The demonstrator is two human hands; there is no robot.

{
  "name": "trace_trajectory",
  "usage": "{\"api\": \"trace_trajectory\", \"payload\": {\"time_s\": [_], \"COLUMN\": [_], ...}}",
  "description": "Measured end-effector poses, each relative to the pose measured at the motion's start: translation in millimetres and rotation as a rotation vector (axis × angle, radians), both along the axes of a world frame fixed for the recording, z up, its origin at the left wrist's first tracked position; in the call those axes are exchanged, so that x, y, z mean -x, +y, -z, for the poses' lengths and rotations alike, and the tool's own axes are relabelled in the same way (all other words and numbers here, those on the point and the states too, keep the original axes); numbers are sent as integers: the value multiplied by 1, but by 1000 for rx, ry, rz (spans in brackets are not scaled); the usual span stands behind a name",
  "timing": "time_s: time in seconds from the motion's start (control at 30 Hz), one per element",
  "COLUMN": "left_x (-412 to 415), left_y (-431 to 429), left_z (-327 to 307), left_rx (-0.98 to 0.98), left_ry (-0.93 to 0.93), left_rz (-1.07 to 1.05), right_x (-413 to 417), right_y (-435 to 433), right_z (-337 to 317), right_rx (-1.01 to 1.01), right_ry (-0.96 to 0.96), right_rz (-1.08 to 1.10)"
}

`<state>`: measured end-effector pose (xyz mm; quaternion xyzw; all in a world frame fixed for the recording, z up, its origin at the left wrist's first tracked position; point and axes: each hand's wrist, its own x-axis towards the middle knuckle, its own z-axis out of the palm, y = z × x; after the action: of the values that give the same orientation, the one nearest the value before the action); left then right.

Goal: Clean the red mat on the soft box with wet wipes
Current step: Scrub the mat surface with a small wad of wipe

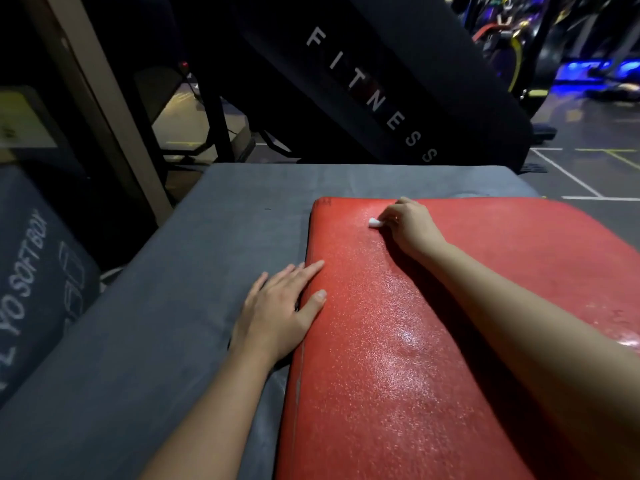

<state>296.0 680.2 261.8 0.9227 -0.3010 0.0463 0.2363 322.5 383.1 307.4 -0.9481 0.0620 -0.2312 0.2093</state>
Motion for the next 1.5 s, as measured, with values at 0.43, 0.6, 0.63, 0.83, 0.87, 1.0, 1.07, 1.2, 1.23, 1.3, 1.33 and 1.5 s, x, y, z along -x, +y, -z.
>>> {"api": "trace_trajectory", "payload": {"time_s": [0.43,0.6,0.63,0.83,0.87,1.0,1.07,1.2,1.23,1.3,1.33,1.5], "left_x": [0,-2,-2,-2,-2,-1,-2,0,3,9,13,53], "left_y": [0,1,1,0,0,0,0,1,1,2,2,-2], "left_z": [-1,-2,-1,-1,-2,-4,-4,-6,-10,-20,-26,-48], "left_rx": [-31,-32,-31,-40,-45,-55,-56,-52,-49,-58,-87,-278], "left_ry": [-15,-10,-9,0,-2,18,30,37,40,84,110,180], "left_rz": [9,7,5,8,9,14,14,10,3,-3,-4,-101], "right_x": [10,51,67,160,159,129,121,149,164,200,219,272], "right_y": [14,24,26,35,35,38,40,55,61,69,73,87], "right_z": [1,-7,-8,-10,-10,-9,-10,-17,-18,-20,-21,-28], "right_rx": [3,26,36,-4,-2,26,7,10,20,30,22,11], "right_ry": [-21,16,35,111,112,55,41,57,66,112,143,206], "right_rz": [-20,-68,-93,-152,-158,-124,-94,-109,-133,-194,-225,-258]}}
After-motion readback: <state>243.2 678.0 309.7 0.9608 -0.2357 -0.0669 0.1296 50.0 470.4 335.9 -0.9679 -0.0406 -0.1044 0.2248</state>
